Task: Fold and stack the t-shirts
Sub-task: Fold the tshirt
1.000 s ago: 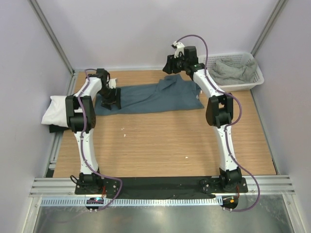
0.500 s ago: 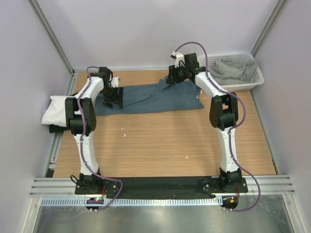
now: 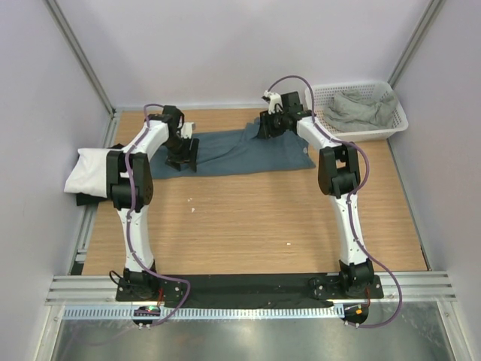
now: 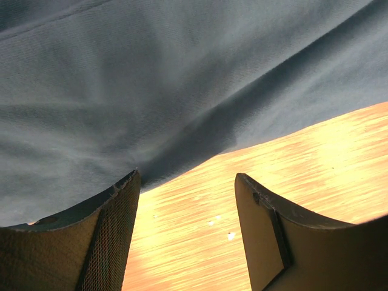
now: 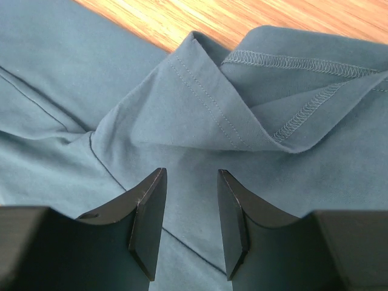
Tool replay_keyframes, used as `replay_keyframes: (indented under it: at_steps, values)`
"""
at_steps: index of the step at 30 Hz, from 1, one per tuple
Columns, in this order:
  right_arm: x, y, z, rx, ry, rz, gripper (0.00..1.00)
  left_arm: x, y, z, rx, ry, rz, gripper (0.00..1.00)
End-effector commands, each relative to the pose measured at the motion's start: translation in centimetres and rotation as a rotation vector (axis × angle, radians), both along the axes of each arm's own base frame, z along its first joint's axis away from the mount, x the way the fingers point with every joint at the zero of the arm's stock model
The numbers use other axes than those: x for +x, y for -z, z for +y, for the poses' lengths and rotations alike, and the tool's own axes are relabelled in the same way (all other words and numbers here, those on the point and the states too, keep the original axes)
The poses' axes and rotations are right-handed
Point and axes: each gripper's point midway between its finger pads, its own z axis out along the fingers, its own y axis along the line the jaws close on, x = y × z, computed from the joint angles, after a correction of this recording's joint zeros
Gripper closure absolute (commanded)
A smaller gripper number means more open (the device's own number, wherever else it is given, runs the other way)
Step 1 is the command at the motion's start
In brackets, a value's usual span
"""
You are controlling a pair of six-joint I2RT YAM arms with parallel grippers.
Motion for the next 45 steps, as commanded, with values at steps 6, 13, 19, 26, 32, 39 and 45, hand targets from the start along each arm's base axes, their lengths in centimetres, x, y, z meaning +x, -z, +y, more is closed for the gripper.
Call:
replay_keyframes:
  at_steps: [6,13,19,26,32,39,45]
  values:
    - [3.1,-1.6,1.0,0.026,0.018,-0.108,0.55,0.6,-1.8,0.5,0.018,0.001,-0.057,0.35]
    - [6.4,-2.8,2.8,0.092,0.040,-0.217,0.52,0.0,-1.2,1.0,0.044,-0.001,-0.041,0.35]
    - [7.7,-9.5,7.2,0.192,0.006,-0.395,0.51,-0.5,-0.9,1.8,0.088,0.024,-0.040,0.35]
    - [5.0,-15.0,9.7,0.240,-0.056,-0.417,0.49,0.1,-1.6,2.1,0.104,0.015,-0.066,0.35]
    - [3.9,-16.4,4.4,0.125,0.012,-0.387,0.48,2.3,-6.9,1.9,0.080,0.029,-0.194,0.33]
    - [2.0,-15.2,-3.4,0.026,0.248,-0.262,0.47,4.6,-6.0,3.8,0.114,0.015,-0.211,0.32]
    - [-0.9,-8.6,-5.3,-0.108,0.237,-0.139,0.47,4.9,-3.6,4.2,0.133,0.041,-0.176,0.33]
